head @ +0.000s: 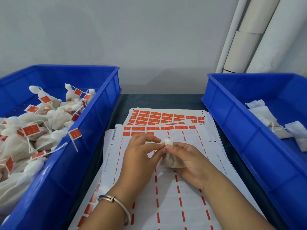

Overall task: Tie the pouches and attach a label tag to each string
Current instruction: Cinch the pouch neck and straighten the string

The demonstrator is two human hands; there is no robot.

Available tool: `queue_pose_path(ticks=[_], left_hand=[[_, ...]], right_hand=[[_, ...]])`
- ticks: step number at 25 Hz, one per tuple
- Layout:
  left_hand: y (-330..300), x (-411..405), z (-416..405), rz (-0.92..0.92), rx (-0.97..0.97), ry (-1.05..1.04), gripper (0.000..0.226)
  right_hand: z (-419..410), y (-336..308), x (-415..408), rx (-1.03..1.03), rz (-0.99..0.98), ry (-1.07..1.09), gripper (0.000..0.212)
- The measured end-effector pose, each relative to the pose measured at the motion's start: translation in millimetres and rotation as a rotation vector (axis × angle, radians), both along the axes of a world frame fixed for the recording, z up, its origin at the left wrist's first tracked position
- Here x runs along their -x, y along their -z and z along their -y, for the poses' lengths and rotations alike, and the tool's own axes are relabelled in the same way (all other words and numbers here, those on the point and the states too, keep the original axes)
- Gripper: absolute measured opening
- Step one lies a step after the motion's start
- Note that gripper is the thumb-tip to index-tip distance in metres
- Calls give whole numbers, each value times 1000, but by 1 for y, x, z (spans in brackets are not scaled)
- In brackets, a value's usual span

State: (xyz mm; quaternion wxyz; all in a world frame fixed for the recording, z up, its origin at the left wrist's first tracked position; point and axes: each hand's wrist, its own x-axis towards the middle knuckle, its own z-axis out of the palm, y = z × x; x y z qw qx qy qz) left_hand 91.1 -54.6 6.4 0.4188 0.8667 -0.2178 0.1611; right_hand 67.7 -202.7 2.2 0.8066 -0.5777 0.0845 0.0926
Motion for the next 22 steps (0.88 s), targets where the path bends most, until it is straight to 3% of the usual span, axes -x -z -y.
queue_pose_path(ticks=[3,8,15,22], left_hand=[[1,3,0,-14,-25,-24,7],[2,-2,-1,-56,-29,-74,14],[3,-9,-4,-65,-81,-162,13],[1,-21,-17,-94,63,-379,8]], right_hand=[[-2,-1,1,11,-5,24,28],[-4,-2,0,61,-10,73,29],[-5,-1,-2,60,-31,101,11],[-1,1,-5,42,-44,77,28]])
